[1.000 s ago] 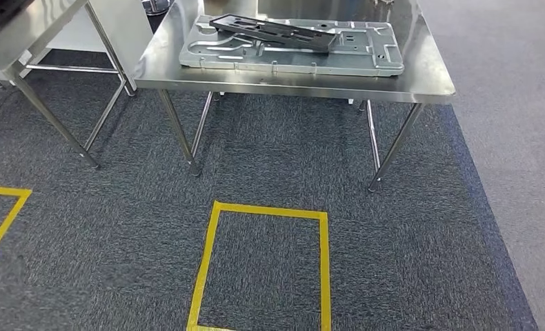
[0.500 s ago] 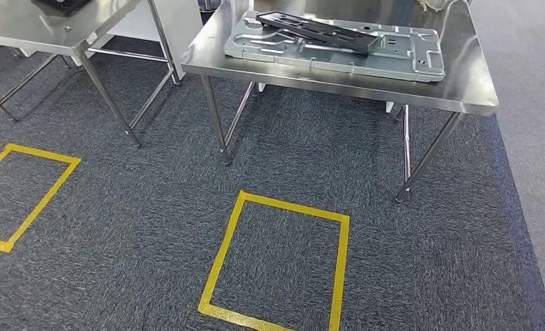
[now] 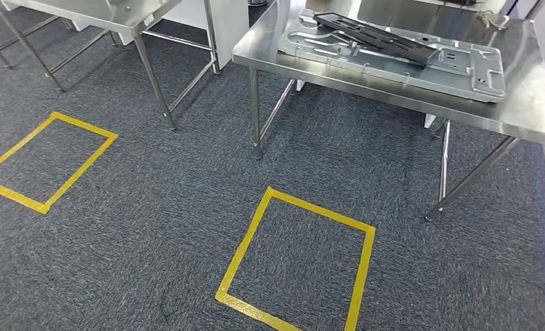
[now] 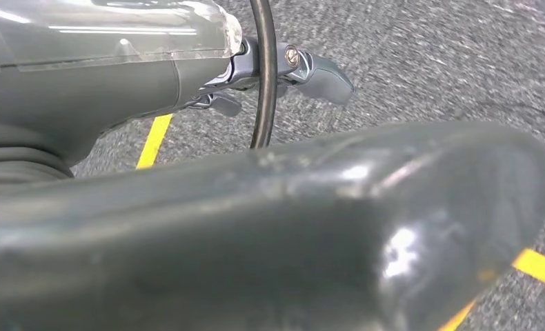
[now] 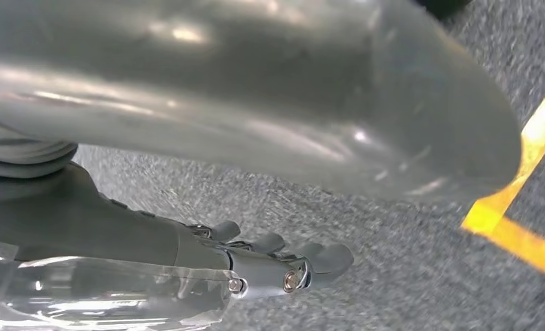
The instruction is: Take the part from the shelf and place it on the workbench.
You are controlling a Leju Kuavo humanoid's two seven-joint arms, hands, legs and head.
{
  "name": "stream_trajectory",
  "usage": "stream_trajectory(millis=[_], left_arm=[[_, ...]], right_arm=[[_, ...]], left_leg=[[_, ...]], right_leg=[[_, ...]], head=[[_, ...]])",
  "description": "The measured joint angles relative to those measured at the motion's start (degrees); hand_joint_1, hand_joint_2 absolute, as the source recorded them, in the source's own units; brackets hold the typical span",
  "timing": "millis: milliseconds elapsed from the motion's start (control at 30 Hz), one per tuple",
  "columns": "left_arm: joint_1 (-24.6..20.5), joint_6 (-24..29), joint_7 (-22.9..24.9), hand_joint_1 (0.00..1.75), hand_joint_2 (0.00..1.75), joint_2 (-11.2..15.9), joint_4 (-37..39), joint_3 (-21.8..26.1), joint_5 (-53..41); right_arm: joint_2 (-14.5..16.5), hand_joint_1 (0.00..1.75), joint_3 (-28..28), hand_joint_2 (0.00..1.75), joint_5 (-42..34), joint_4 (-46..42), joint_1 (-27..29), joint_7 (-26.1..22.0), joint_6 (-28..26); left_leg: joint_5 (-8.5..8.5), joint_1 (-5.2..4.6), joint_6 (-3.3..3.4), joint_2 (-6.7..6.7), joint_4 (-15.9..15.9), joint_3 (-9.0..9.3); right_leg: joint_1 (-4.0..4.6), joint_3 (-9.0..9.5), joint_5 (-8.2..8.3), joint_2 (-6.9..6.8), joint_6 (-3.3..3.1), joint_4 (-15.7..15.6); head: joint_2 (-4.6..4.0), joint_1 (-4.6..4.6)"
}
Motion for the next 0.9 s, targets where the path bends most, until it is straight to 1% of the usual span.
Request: stream_trajectory(millis=[33, 67, 100, 133, 167, 200, 233, 267, 300, 333, 367, 400, 433, 467, 500, 533, 567, 600, 667, 733, 767, 800, 833, 867, 900], left_arm=[[-0.1, 0.22, 0.14, 0.0, 0.0, -0.05, 0.03, -0.08, -0.71], [-0.16, 0.47, 0.29, 0.0, 0.0, -0.1, 0.05, -0.19, -1.42], [-0.18, 0.68, 0.42, 0.0, 0.0, -0.13, 0.09, -0.3, -2.0], [-0.12, 0.83, 0.51, 0.0, 0.0, -0.14, 0.14, -0.4, -2.46], [-0.01, 0.88, 0.58, 0.0, 0.0, -0.16, 0.2, -0.49, -2.72], [0.07, 0.88, 0.62, 0.0, 0.0, -0.21, 0.28, -0.56, -2.88], [0.08, 0.88, 0.67, 0.0, 0.0, -0.26, 0.34, -0.62, -2.99], [0.03, 0.88, 0.78, 0.0, 0.0, -0.3, 0.39, -0.68, -3.06], [-0.06, 0.86, 0.93, 0.0, 0.0, -0.35, 0.43, -0.76, -3.24], [-0.11, 0.8, 1.1, 0.0, 0.0, -0.4, 0.45, -0.87, -3.47], [-0.06, 0.75, 1.25, 0.0, 0.0, -0.46, 0.47, -1.05, -3.78], [0.06, 0.69, 1.33, 0.0, 0.0, -0.52, 0.49, -1.25, -4.13], [0.2, 0.66, 1.37, 0.0, 0.0, -0.57, 0.5, -1.45, -4.42], [0.29, 0.66, 1.38, 0.0, 0.0, -0.61, 0.5, -1.6, -4.65], [0.26, 0.66, 1.35, 0.0, 0.0, -0.66, 0.5, -1.68, -4.82], [0.17, 0.65, 1.26, 0.0, 0.0, -0.7, 0.5, -1.73, -4.95], [0.09, 0.64, 1.13, 0.0, 0.0, -0.73, 0.5, -1.77, -5.03], [0.09, 0.61, 0.96, 0.0, 0.0, -0.76, 0.5, -1.81, -5.06], [0.32, 0.5, 0.61, 0.0, 0.0, -0.78, 0.5, -1.83, -4.96], [0.5, 0.4, 0.34, 0.0, 0.0, -0.82, 0.51, -1.84, -4.84], [0.51, 0.38, 0.27, 0.0, 0.0, -0.84, 0.52, -1.84, -4.83], [0.53, 0.38, 0.23, 0.0, 0.0, -0.85, 0.52, -1.84, -4.82], [0.52, 0.38, 0.23, 0.0, 0.0, -0.85, 0.52, -1.84, -4.82], [0.49, 0.37, 0.21, 0.0, 0.0, -0.85, 0.52, -1.83, -4.82], [0.43, 0.34, 0.16, 0.0, 0.0, -0.86, 0.52, -1.83, -4.83]], right_arm=[[0.04, 0.0, 0.03, 0.0, 0.36, 0.0, 0.01, 0.33, 0.05], [0.05, 0.0, 0.11, 0.0, 0.76, 0.0, 0.01, 0.81, 0.13], [0.05, 0.0, 0.21, 0.0, 1.13, 0.0, -0.03, 1.38, 0.21], [0.05, 0.0, 0.33, 0.0, 1.41, 0.0, -0.11, 1.96, 0.31], [0.05, 0.0, 0.45, 0.0, 1.61, 0.02, -0.18, 2.51, 0.44], [0.01, 0.0, 0.53, 0.0, 1.71, 0.03, -0.18, 2.97, 0.54], [-0.09, 0.0, 0.6, 0.0, 1.76, 0.05, -0.14, 3.38, 0.62], [-0.28, 0.0, 0.64, 0.0, 1.79, 0.1, -0.02, 3.68, 0.69], [-0.54, 0.0, 0.67, 0.0, 1.8, 0.16, 0.11, 3.91, 0.7], [-0.8, 0.0, 0.68, 0.0, 1.8, 0.23, 0.19, 4.13, 0.72], [-1.03, 0.0, 0.69, 0.0, 1.8, 0.3, 0.22, 4.26, 0.73], [-1.19, 0.0, 0.69, 0.0, 1.8, 0.34, 0.21, 4.36, 0.74], [-1.28, 0.0, 0.68, 0.0, 1.78, 0.35, 0.19, 4.42, 0.78], [-1.33, 0.0, 0.68, 0.0, 1.76, 0.35, 0.15, 4.42, 0.84], [-1.36, 0.0, 0.68, 0.0, 1.73, 0.35, 0.12, 4.41, 0.9], [-1.38, 0.0, 0.68, 0.0, 1.69, 0.36, 0.09, 4.41, 0.95], [-1.38, 0.0, 0.68, 0.0, 1.67, 0.37, 0.04, 4.41, 1.01], [-1.39, 0.0, 0.68, 0.0, 1.65, 0.38, -0.09, 4.43, 1.1], [-1.39, 0.0, 0.68, 0.0, 1.64, 0.39, -0.51, 4.61, 1.37], [-1.38, 0.0, 0.68, 0.0, 1.64, 0.39, -0.8, 4.91, 1.59], [-1.37, 0.0, 0.68, 0.0, 1.64, 0.39, -0.83, 5.0, 1.65], [-1.37, 0.0, 0.68, 0.0, 1.64, 0.39, -0.82, 5.04, 1.67], [-1.37, 0.0, 0.68, 0.0, 1.64, 0.4, -0.81, 5.05, 1.67], [-1.33, 0.0, 0.68, 0.0, 1.64, 0.41, -0.79, 5.07, 1.69], [-1.24, 0.0, 0.68, 0.0, 1.64, 0.43, -0.77, 5.13, 1.72]], left_leg=[[0.02, -0.03, -0.18, -0.58, 0.23, -0.23], [0.09, 0.0, -0.44, -1.09, 0.4, -0.52], [0.22, 0.05, -0.76, -1.6, 0.47, -0.79], [0.37, 0.12, -1.09, -2.18, 0.44, -1.03], [0.34, 0.16, -1.36, -2.2, 0.57, -1.16], [-0.11, 0.14, -1.7, -1.59, 1.17, -1.44], [-1.18, 0.15, -2.06, -0.54, 2.78, -2.18], [-2.83, 0.34, -2.43, 0.8, 5.52, -3.38], [-4.71, 0.55, -2.87, 1.83, 9.08, -5.07], [-6.23, 0.87, -3.25, 2.38, 12.66, -6.77], [-6.88, 1.16, -3.59, 2.69, 15.06, -7.87], [-6.49, 1.42, -3.89, 2.93, 15.53, -8.01], [-5.09, 1.66, -4.13, 3.25, 13.72, -6.98], [-3.13, 1.81, -4.31, 3.98, 10.09, -4.98], [-1.74, 1.76, -4.37, 5.08, 6.13, -2.86], [-0.73, 1.64, -4.15, 5.9, 2.9, -1.18], [-0.39, 1.46, -3.81, 6.45, 1.03, -0.27], [-0.59, 1.25, -3.38, 6.43, 0.5, -0.14], [-0.39, 1.22, -2.45, 5.35, 0.39, -0.4], [-0.08, 1.35, -1.77, 4.53, -0.04, -0.27], [0.05, 1.45, -1.57, 4.32, -0.23, -0.11], [0.07, 1.41, -1.53, 4.23, -0.26, -0.09], [0.08, 1.41, -1.52, 4.2, -0.28, -0.09], [0.12, 1.41, -1.42, 4.1, -0.31, -0.11], [0.19, 1.4, -1.25, 3.93, -0.34, -0.17]], right_leg=[[0.08, 1.14, 1.01, 0.94, -0.26, -2.79], [0.17, 1.67, 1.32, 1.62, -0.41, -4.32], [0.24, 1.73, 1.18, 1.59, -0.44, -4.77], [0.2, 1.77, 1.36, 1.06, -0.52, -5.07], [0.09, 1.93, 1.56, 0.46, -0.71, -5.43], [-0.1, 2.14, 1.78, -0.14, -0.95, -5.83], [-0.32, 2.32, 1.98, -0.84, -1.2, -6.21], [-0.39, 2.45, 2.07, -1.58, -1.34, -6.41], [-0.42, 2.49, 2.06, -2.3, -1.43, -6.46], [-0.45, 2.47, 2.01, -3.1, -1.44, -6.45], [-0.51, 2.49, 1.93, -3.84, -1.35, -6.43], [-0.6, 2.54, 1.81, -4.53, -1.2, -6.39], [-0.74, 2.64, 1.66, -5.18, -0.98, -6.32], [-0.87, 2.82, 1.46, -5.8, -0.69, -6.22], [-0.91, 3.01, 1.23, -6.41, -0.34, -6.11], [-0.87, 3.17, 0.99, -7.0, 0.04, -5.97], [-0.78, 3.3, 0.83, -7.52, 0.42, -5.92], [-0.64, 3.42, 0.75, -7.98, 0.78, -5.93], [-0.63, 3.72, 0.66, -8.69, 1.5, -6.1], [-0.86, 3.93, 0.12, -8.02, 2.05, -5.76], [-0.97, 3.95, -0.16, -7.53, 2.19, -5.51], [-1.01, 3.92, -0.35, -7.01, 2.22, -5.29], [-1.0, 3.88, -0.42, -6.86, 2.22, -5.22], [-1.01, 3.55, -0.9, -6.24, 2.2, -4.58], [-1.04, 2.84, -1.83, -5.35, 2.15, -3.17]], head=[[0.0, 0.0], [0.0, 0.01], [0.0, 0.0], [0.0, 0.01], [0.0, 0.01], [0.0, -0.02], [0.0, -0.03], [0.0, -0.04], [0.0, -0.05], [0.0, -0.04], [0.0, -0.04], [0.0, -0.04], [0.0, -0.04], [0.0, -0.04], [0.0, -0.04], [0.0, -0.03], [0.0, -0.03], [0.0, -0.03], [0.0, -0.03], [0.0, -0.02], [0.0, -0.01], [0.0, 0.0], [0.0, 0.0], [0.0, -0.01], [0.0, -0.01]])
